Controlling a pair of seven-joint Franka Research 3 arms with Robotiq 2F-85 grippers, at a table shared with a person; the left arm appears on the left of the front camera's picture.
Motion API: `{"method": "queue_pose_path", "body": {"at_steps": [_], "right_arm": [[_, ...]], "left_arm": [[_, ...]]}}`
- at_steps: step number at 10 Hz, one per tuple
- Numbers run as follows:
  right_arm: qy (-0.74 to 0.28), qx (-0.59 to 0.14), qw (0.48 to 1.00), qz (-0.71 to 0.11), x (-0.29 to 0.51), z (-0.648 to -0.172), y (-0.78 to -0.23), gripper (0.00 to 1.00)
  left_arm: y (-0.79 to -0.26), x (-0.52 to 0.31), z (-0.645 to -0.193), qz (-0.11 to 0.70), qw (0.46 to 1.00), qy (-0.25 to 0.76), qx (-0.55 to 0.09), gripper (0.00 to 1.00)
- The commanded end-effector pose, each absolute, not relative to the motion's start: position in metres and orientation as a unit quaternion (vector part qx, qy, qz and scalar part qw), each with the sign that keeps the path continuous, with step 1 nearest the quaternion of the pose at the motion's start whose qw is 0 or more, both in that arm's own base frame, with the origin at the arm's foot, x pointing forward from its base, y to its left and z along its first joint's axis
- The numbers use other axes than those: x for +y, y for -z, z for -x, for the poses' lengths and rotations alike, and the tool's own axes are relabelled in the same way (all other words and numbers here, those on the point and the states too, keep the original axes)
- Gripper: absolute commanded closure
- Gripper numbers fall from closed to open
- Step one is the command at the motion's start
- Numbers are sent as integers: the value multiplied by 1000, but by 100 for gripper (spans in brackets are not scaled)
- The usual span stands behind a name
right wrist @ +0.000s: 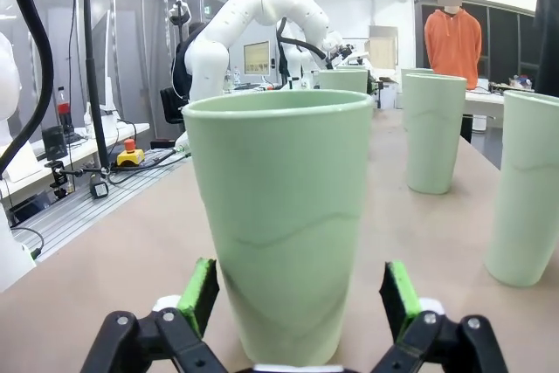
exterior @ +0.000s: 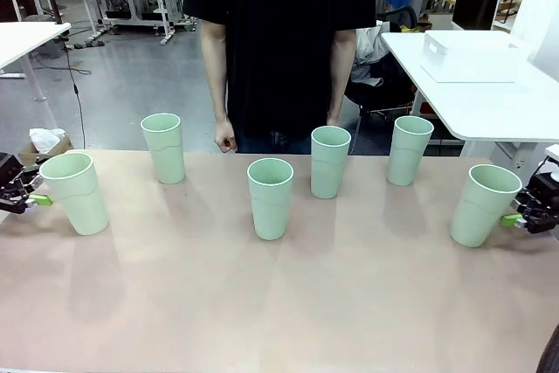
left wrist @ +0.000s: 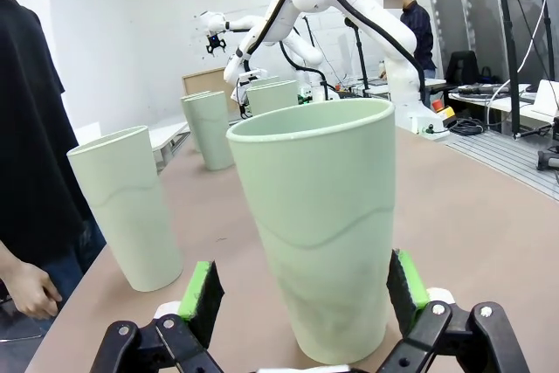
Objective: Stack the cups and store them in the basket.
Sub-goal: Pick up two Reusable plastic cups , one in each hand.
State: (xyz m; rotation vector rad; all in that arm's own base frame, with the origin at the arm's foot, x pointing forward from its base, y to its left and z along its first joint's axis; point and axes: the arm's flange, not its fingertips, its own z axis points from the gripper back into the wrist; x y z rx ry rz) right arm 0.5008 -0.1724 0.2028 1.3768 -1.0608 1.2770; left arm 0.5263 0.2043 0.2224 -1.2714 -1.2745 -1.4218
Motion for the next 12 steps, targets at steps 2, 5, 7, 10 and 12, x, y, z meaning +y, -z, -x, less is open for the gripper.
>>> {"method": "queue_pose_path", "body": {"at_steps": [2,5,7,10,12], "right_arm": [[-524,-452,447,-567,-168,-499,-203,0],[-520,-453,444,-573,-162,-496,-201,0],[-517,-454,443,-575,-159,-495,-200,0],[-512,-460,442,-576,-155,-493,-198,0],[-510,-461,440,-578,-152,-491,-198,0]], "left_arm": [[-214,193,-502,496,404,573,-513,0],[-213,187,-500,494,407,569,-516,0],[-211,178,-496,496,403,569,-518,0],[-211,170,-494,493,403,569,-520,0],[-210,165,-491,495,401,570,-518,0]]}}
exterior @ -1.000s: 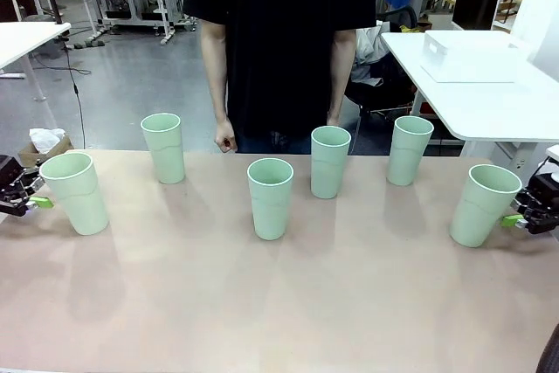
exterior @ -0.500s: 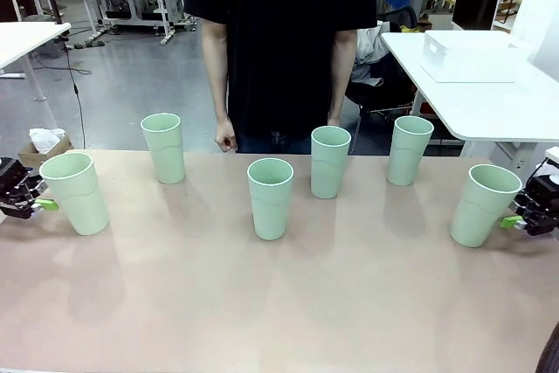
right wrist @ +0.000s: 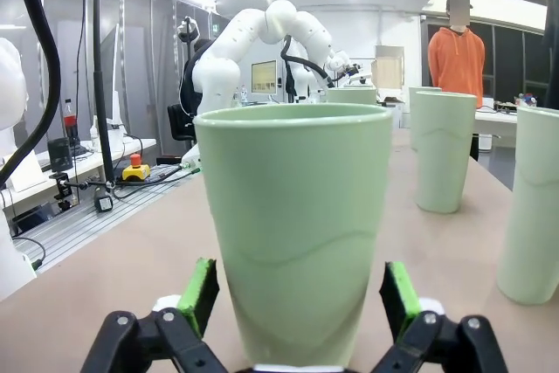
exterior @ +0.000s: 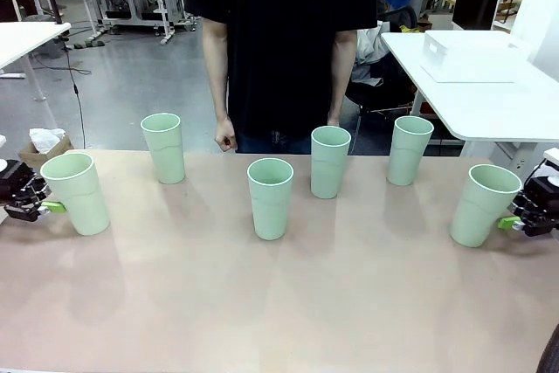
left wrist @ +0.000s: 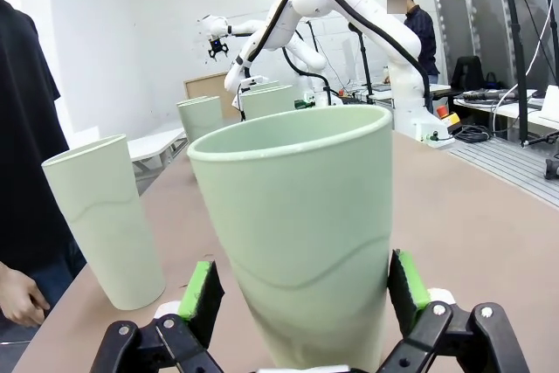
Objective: Stack the cups and store them in the basket.
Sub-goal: Pick up two Reusable plastic cups , one in each hand.
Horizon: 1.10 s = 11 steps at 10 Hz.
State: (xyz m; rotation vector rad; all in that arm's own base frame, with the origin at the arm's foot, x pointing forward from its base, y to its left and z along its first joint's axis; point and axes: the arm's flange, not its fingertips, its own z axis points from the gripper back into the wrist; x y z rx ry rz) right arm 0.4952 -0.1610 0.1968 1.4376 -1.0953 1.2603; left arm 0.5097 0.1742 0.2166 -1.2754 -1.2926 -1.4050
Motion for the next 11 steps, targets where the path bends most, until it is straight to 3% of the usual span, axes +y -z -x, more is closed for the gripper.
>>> {"method": "queue_pose_path", "body": {"at_steps": [1,11], "right_arm": [[-508,-459,438,-582,-150,-490,-197,0],[-518,-468,444,-562,-125,-478,-195,0]], "left_arm": [[-210,163,-490,495,401,570,-518,0],[-205,140,-479,491,405,572,-517,0]]}}
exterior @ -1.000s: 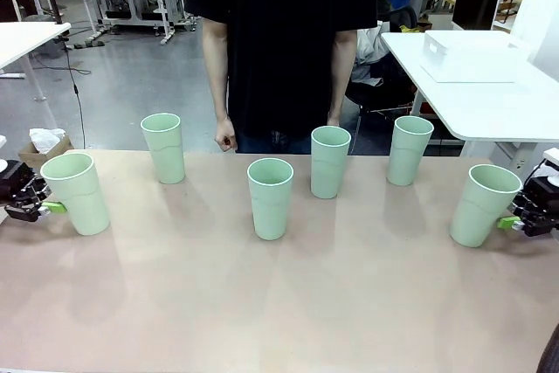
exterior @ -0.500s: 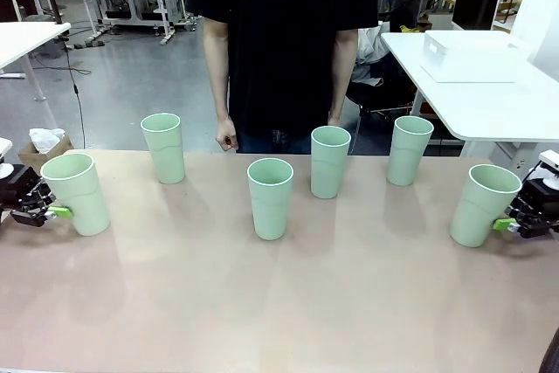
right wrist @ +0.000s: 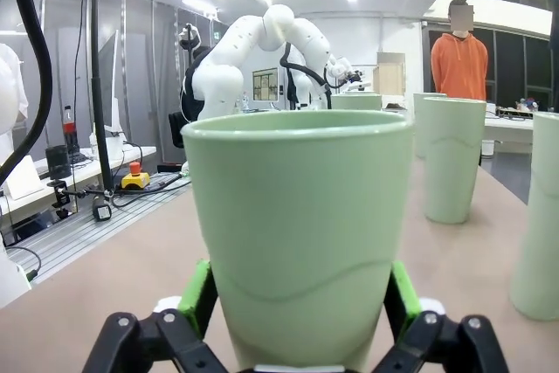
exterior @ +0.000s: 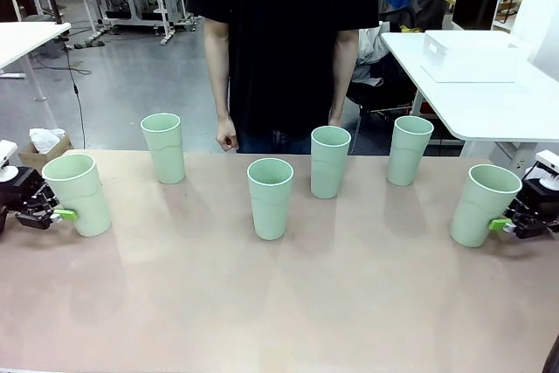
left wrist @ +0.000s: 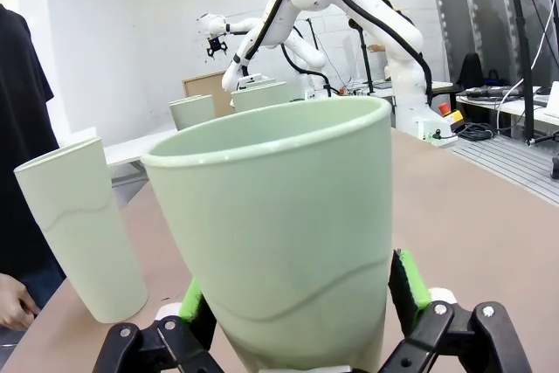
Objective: Stack the cups and store them in the basket.
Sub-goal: Pick up two Reusable plastic cups , one in each hand.
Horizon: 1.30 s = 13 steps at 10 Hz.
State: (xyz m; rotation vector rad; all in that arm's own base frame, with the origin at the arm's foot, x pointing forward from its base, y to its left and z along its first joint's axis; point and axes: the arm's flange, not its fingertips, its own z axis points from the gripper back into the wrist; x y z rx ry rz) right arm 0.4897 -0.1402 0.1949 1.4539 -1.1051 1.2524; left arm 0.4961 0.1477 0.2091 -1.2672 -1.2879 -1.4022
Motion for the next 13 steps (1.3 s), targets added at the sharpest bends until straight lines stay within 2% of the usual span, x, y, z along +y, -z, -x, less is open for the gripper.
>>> {"method": "queue_pose_path", "body": {"at_steps": [1,5,13], "right_arm": [[-518,-467,446,-560,-123,-478,-195,0],[-522,-472,452,-549,-116,-475,-195,0],[-520,-473,452,-548,-112,-473,-203,0]], "left_arm": [[-205,138,-479,489,409,571,-516,0],[-207,133,-480,488,434,559,-511,0],[-223,133,-479,502,440,539,-514,0]]}}
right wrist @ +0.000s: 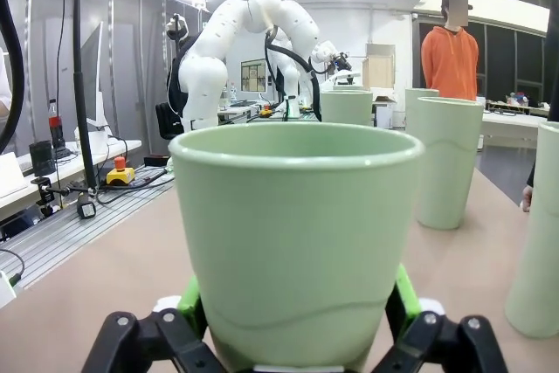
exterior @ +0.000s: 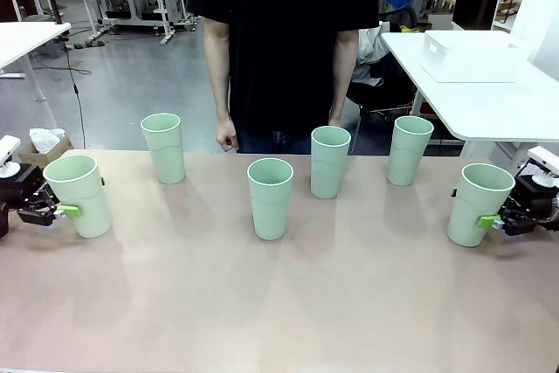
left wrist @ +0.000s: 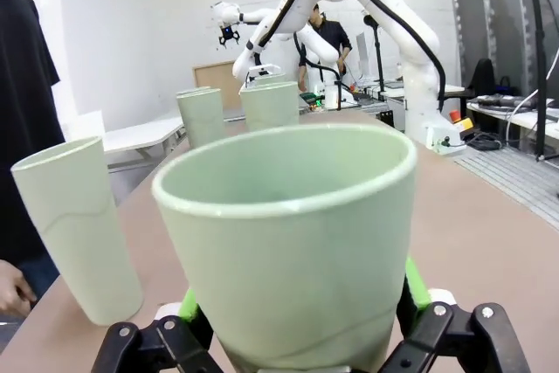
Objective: Stack the cups and store them in the basket.
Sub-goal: Pick up two Reusable plastic cups , one in each hand.
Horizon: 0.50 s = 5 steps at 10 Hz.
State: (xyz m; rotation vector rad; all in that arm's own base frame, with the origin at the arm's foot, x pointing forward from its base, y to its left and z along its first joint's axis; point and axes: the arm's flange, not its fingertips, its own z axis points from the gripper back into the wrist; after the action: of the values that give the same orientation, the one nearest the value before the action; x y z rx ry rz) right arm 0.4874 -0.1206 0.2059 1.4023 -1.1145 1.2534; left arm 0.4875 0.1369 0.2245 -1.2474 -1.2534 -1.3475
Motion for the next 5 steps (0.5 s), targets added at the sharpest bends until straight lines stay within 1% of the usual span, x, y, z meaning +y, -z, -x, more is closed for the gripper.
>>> {"method": "queue_pose_path", "body": {"at_steps": [1,3,4,5], "right_arm": [[-521,-473,452,-549,-112,-473,-203,0],[-525,-469,450,-549,-112,-473,-202,0],[-509,-453,460,-570,-120,-487,-206,0],[-509,-453,460,-570,-120,-487,-206,0]], "left_arm": [[-223,132,-479,502,445,539,-509,0],[-221,130,-477,509,449,542,-496,0],[-225,138,-484,508,448,535,-504,0],[-225,138,-484,508,448,535,-504,0]]}}
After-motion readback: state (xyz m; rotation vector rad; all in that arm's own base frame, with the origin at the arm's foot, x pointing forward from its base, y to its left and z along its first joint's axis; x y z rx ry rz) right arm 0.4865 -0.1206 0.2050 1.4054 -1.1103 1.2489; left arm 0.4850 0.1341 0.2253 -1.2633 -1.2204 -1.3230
